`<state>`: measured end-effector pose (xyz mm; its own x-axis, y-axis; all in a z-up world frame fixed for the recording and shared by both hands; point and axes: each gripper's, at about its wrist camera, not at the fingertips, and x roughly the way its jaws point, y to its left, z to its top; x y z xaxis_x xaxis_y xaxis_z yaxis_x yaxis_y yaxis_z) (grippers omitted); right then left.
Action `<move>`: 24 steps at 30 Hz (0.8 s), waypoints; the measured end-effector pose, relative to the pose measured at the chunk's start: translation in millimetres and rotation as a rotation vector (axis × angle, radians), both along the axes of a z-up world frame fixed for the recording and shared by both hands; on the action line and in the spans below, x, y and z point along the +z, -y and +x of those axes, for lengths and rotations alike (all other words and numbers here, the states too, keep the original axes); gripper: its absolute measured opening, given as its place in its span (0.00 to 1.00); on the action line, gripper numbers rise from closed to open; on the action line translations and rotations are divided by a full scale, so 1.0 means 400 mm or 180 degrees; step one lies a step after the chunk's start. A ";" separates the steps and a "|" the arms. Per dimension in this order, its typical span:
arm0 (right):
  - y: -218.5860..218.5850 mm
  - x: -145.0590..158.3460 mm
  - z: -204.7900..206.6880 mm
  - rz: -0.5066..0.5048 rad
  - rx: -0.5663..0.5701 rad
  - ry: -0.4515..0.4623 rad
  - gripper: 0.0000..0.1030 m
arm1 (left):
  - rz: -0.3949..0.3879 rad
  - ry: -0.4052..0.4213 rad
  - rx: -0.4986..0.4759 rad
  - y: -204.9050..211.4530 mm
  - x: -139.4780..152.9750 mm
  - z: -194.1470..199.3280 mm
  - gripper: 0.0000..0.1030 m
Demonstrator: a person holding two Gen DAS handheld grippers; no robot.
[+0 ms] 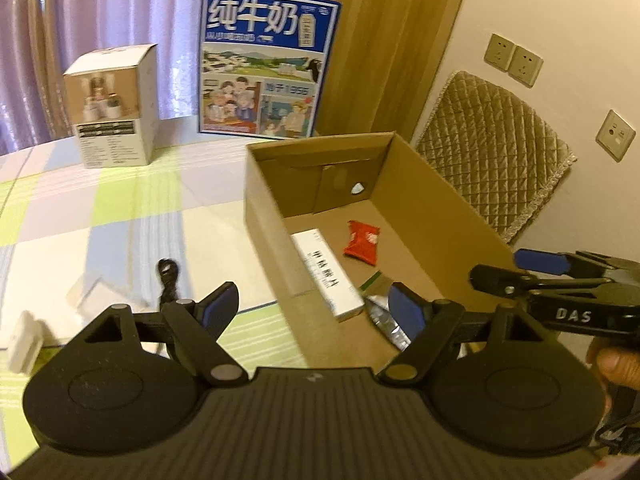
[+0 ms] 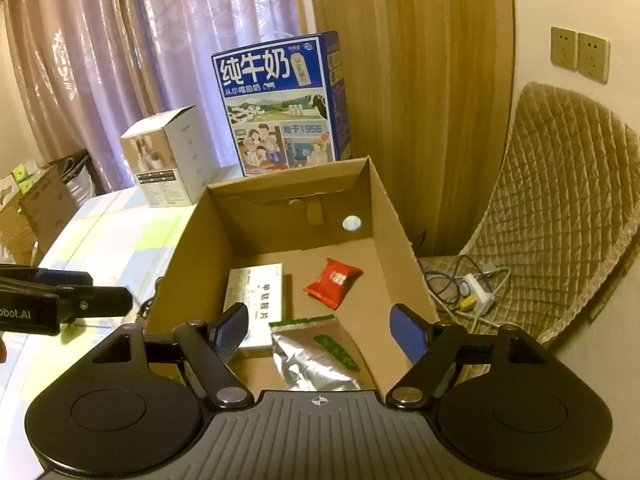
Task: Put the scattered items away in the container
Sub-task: 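Open left tool dropping medicine box while right tool releases red packet into box, then withdraw both tools from the cardboard box back over the table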
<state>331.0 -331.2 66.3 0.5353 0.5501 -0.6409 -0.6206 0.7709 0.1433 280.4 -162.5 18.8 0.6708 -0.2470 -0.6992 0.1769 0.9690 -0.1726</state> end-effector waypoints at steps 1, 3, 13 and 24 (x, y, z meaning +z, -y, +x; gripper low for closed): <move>0.001 0.002 -0.009 0.0002 0.0007 -0.0003 0.73 | 0.0006 -0.0005 0.0016 -0.008 0.002 -0.010 0.76; 0.004 0.007 -0.027 0.0017 0.0017 -0.0011 0.73 | 0.0034 -0.0008 0.0033 -0.021 0.005 -0.029 0.76; 0.003 0.033 -0.142 0.0122 0.0128 -0.0049 0.83 | 0.0213 -0.0021 0.0102 -0.080 0.024 -0.140 0.84; -0.037 0.065 -0.282 0.0201 0.0376 -0.0018 0.98 | 0.0345 -0.0049 0.0334 -0.246 0.022 -0.304 0.97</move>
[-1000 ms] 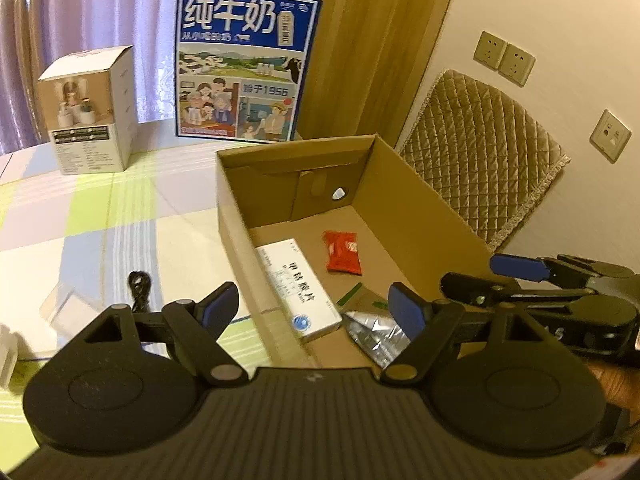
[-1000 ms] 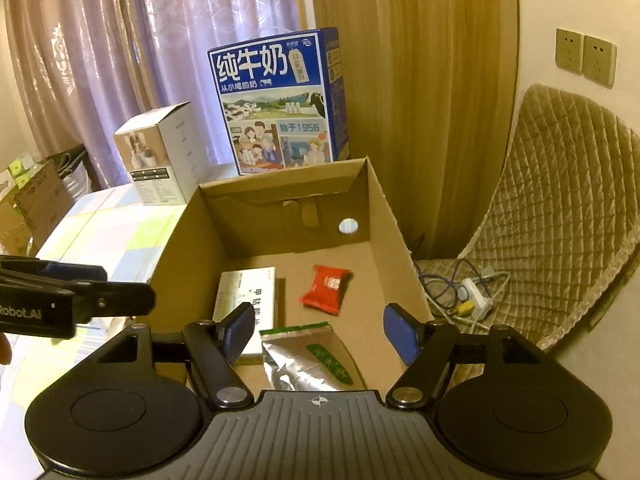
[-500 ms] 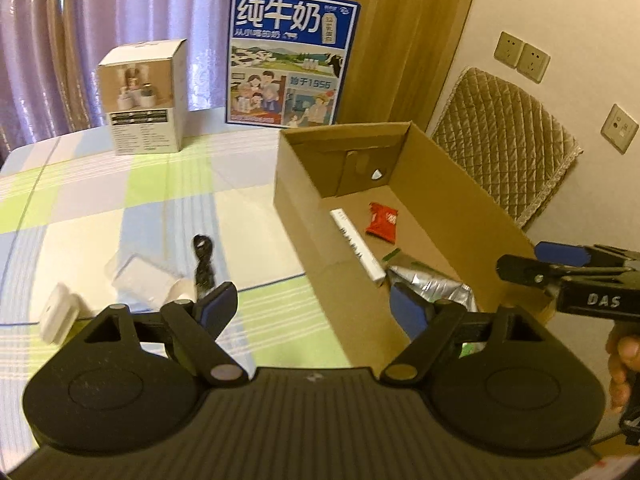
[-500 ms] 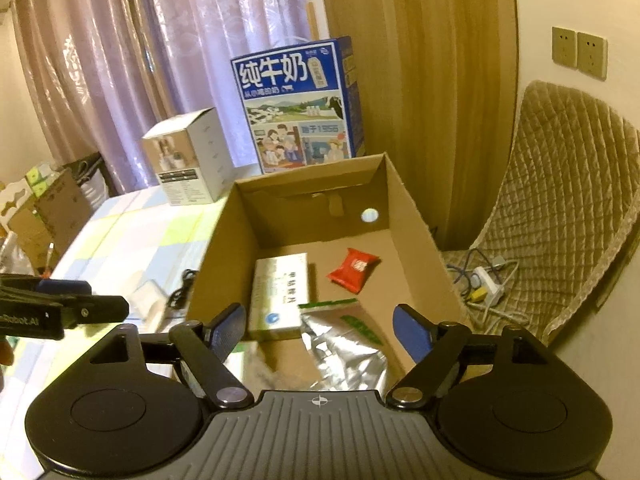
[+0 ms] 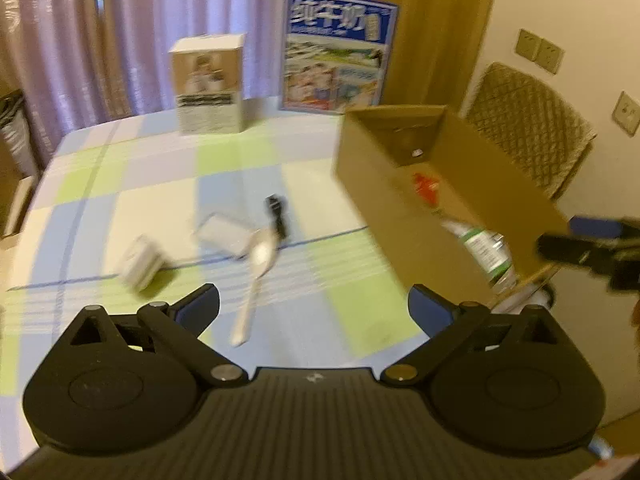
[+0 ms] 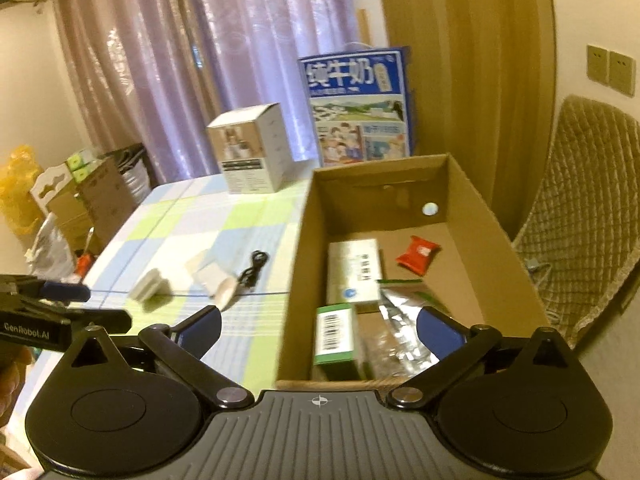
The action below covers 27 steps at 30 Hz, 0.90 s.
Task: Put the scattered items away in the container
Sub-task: 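Withdraw both tools from the cardboard box back over the table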
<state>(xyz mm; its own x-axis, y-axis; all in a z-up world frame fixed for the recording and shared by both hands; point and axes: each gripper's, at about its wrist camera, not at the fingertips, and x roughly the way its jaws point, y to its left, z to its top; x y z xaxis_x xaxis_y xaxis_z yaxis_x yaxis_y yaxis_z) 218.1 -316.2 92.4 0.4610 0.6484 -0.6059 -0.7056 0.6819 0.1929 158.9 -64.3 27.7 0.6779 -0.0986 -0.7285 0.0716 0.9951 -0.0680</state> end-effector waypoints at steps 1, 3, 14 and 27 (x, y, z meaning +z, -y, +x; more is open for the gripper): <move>-0.005 0.003 -0.010 0.0008 0.0013 0.0001 0.98 | 0.0019 -0.0015 0.0056 -0.023 -0.005 -0.019 0.97; -0.016 0.008 -0.027 0.0021 0.0041 0.0000 0.98 | 0.0049 -0.0037 0.0153 -0.065 -0.014 -0.055 0.97; -0.120 0.019 -0.128 0.0038 0.0361 0.0028 0.98 | 0.0170 -0.0114 0.0412 -0.203 -0.056 -0.168 0.99; -0.260 -0.063 -0.168 -0.0033 0.0609 -0.0190 0.98 | 0.0164 -0.0166 0.0219 -0.234 -0.143 -0.127 0.98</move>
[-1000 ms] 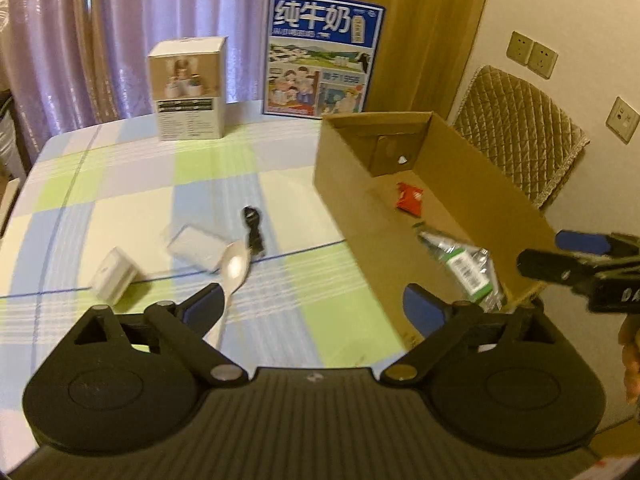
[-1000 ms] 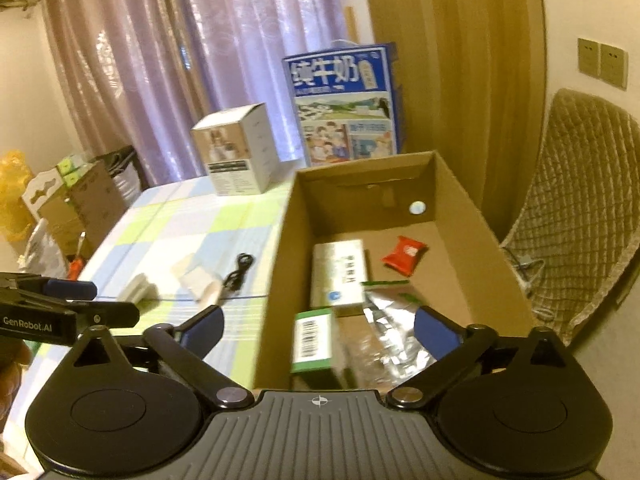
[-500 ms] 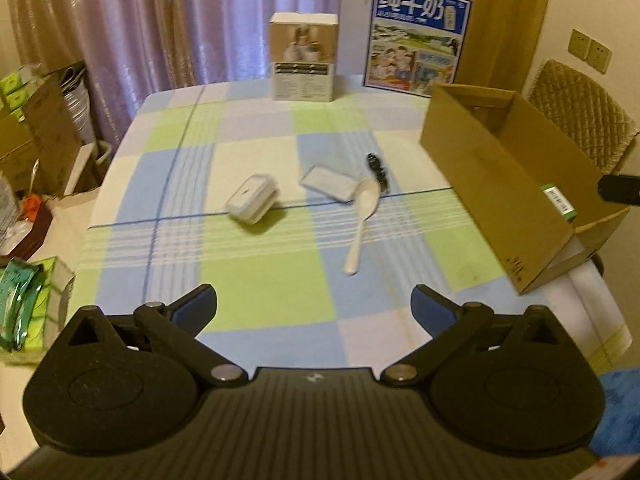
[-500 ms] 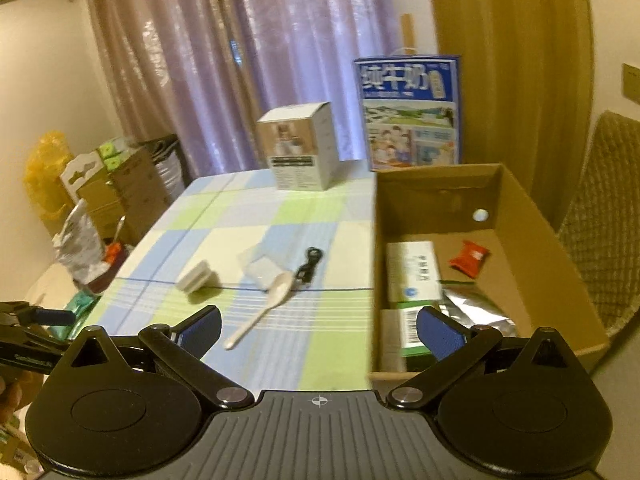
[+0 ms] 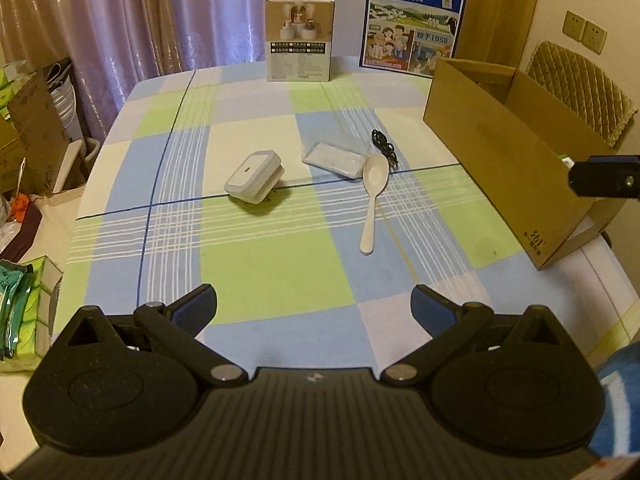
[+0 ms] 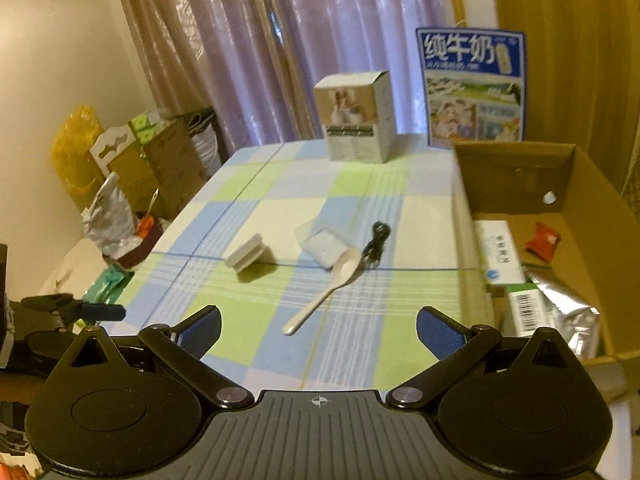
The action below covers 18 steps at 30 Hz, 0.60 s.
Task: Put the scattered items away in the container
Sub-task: 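Withdraw both tools from the cardboard box back over the table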
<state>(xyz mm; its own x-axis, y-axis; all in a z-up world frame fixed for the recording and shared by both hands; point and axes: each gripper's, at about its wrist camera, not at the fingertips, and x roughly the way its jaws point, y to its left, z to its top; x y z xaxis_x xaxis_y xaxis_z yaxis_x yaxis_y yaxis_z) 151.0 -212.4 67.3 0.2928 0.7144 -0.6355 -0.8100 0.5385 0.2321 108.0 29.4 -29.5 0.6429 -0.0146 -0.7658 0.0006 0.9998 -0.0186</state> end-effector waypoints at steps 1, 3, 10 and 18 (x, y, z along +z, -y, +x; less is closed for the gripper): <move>-0.012 -0.009 0.002 -0.0018 0.0013 -0.0009 0.98 | 0.0007 -0.0011 -0.0005 -0.006 -0.008 0.007 0.98; -0.032 -0.026 0.007 -0.0047 0.0032 -0.0036 0.98 | 0.0008 -0.0025 -0.0012 -0.019 -0.022 0.022 0.98; -0.114 -0.092 0.032 -0.0146 0.0081 -0.0106 0.98 | 0.0082 -0.0047 -0.0101 -0.078 -0.062 0.078 0.98; -0.215 -0.177 0.093 -0.0275 0.0016 -0.0127 0.98 | 0.0186 -0.0069 -0.0222 -0.149 -0.103 0.166 0.98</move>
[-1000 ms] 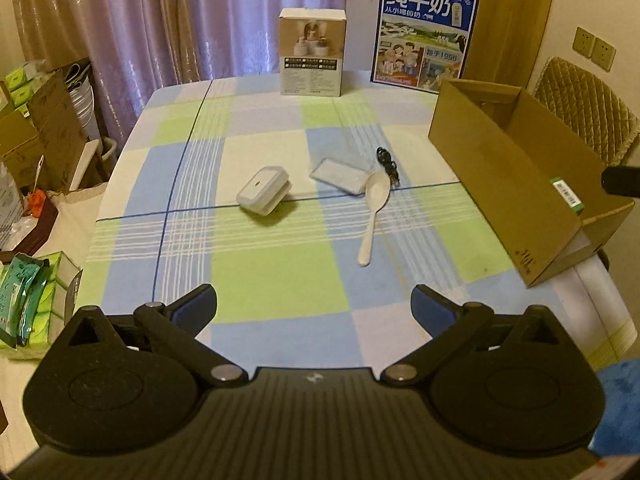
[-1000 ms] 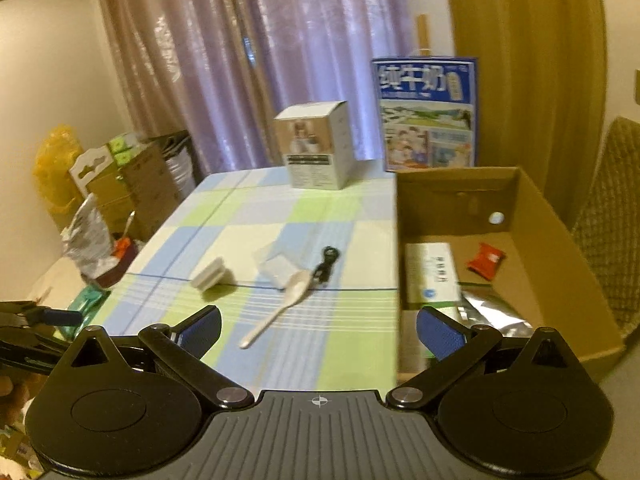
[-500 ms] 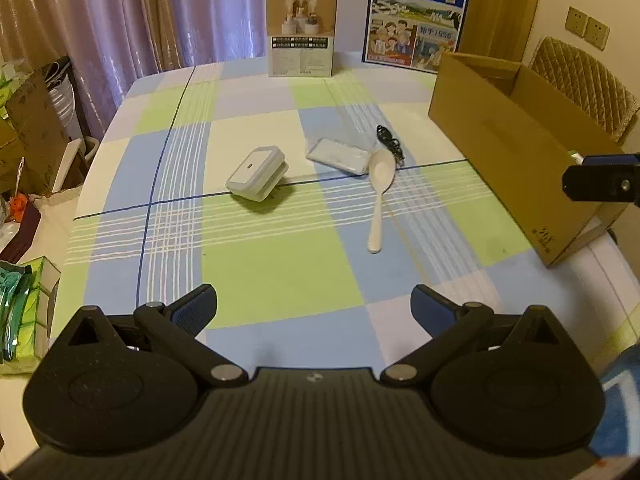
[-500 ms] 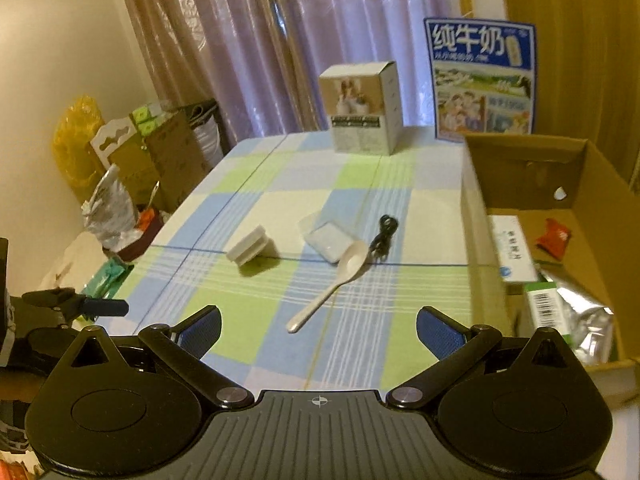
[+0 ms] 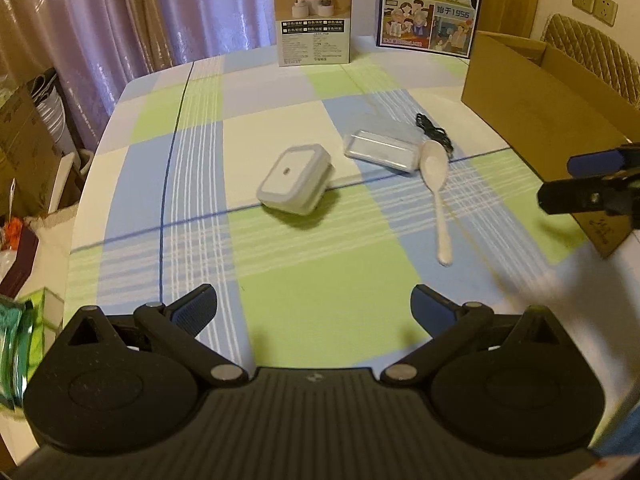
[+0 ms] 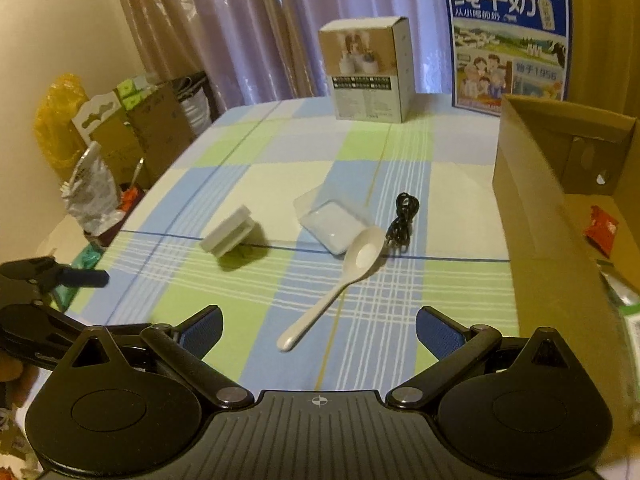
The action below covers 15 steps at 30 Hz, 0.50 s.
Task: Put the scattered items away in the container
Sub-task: 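Withdraw both tools from the cardboard box back over the table, then grasp the white night-light with left tool while right tool grasps the white spoon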
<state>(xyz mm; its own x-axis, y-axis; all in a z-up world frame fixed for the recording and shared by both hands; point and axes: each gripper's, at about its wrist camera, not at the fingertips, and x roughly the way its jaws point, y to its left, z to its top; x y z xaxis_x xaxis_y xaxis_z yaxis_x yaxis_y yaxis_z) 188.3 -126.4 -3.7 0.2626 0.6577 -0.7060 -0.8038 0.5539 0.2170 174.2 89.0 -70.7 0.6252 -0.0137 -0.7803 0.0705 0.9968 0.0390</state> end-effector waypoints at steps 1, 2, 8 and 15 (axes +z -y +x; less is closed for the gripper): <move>-0.012 -0.010 0.008 -0.0013 -0.0009 0.0002 0.97 | -0.0005 0.0004 -0.0018 -0.008 -0.004 0.013 0.98; -0.023 -0.019 0.016 -0.0026 -0.0018 0.0005 0.97 | -0.0022 0.0013 -0.0042 -0.017 -0.007 0.026 0.98; -0.087 -0.071 0.061 -0.0090 -0.0068 -0.0031 0.85 | -0.0077 0.0054 -0.0263 -0.061 -0.029 0.125 0.98; -0.137 -0.131 0.102 -0.0179 -0.0140 -0.0051 0.73 | -0.0049 -0.0007 -0.0463 -0.085 -0.076 0.219 0.94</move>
<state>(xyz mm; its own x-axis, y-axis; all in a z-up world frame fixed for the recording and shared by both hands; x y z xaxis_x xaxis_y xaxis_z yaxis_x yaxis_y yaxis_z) 229.0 -71.6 -56.1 0.2787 0.6050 -0.7459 -0.7750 0.6003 0.1973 261.8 123.1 -101.1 0.6140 -0.1161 -0.7808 0.2144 0.9765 0.0233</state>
